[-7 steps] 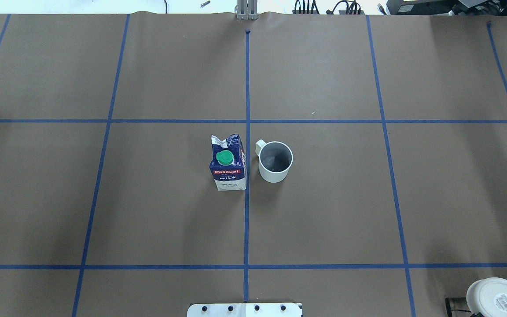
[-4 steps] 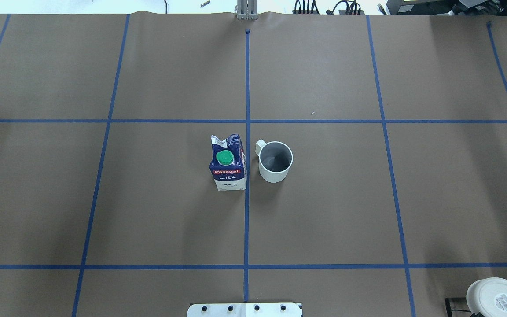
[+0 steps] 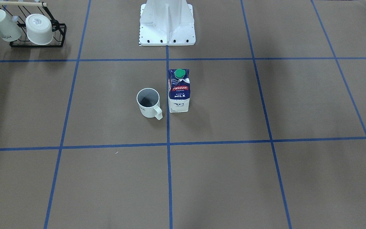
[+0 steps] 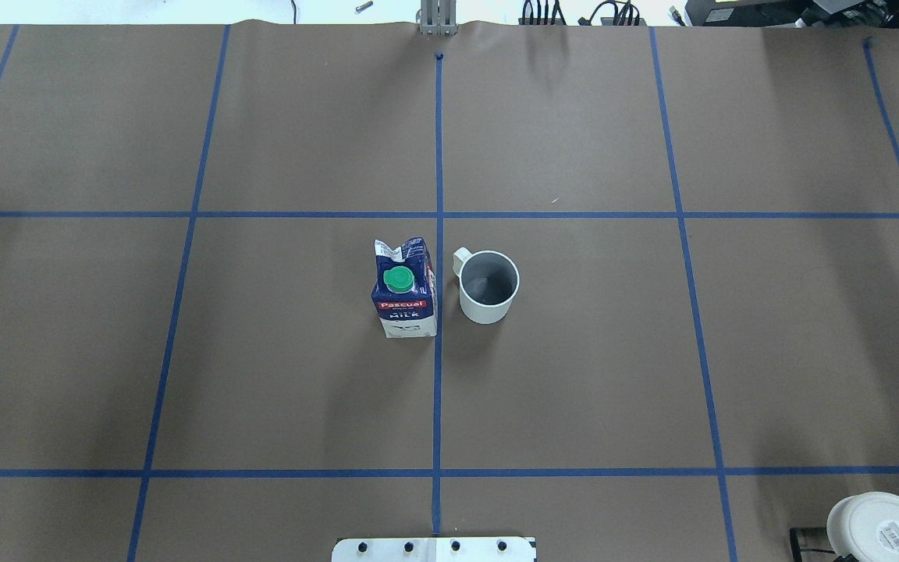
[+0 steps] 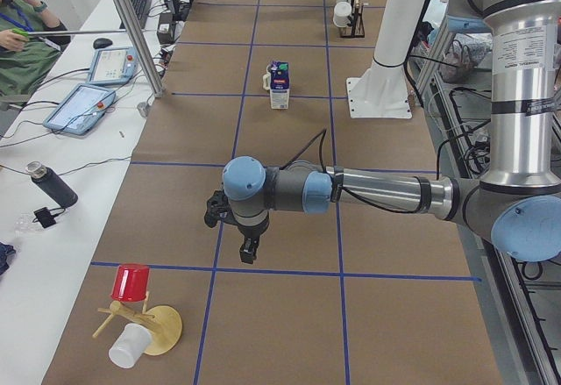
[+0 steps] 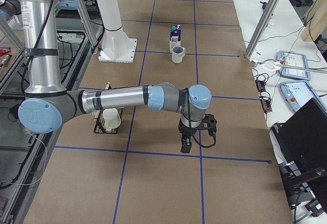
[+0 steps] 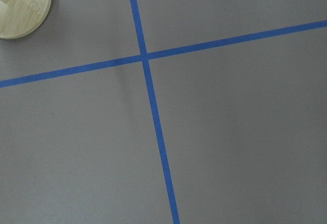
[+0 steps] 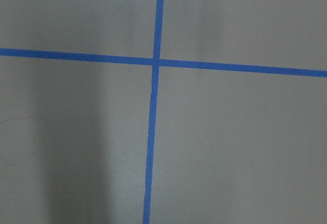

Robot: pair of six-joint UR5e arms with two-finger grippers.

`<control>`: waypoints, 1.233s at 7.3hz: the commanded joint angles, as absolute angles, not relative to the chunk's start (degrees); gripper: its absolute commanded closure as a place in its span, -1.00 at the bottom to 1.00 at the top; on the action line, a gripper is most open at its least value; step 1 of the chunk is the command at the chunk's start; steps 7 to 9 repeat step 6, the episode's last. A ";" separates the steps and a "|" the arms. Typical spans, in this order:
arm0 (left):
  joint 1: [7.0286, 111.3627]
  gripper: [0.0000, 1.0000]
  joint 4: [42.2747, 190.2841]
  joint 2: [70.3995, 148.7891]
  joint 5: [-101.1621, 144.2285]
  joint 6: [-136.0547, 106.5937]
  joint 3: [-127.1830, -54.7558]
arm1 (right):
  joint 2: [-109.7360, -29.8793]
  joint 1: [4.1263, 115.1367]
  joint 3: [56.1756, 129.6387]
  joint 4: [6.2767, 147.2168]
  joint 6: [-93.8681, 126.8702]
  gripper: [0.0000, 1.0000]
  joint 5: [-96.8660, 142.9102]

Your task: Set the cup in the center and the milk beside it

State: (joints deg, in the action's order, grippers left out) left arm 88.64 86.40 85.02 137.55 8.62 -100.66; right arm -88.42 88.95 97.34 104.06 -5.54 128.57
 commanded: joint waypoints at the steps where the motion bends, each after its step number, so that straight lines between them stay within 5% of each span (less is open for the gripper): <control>1: 88.68 -0.96 86.40 84.99 137.55 8.61 -100.63 | -88.42 88.95 97.30 104.06 -5.54 -1.00 128.50; 9: 88.59 -0.96 86.40 85.17 135.18 8.53 -100.64 | -88.42 88.95 97.03 104.06 -5.54 -1.00 128.50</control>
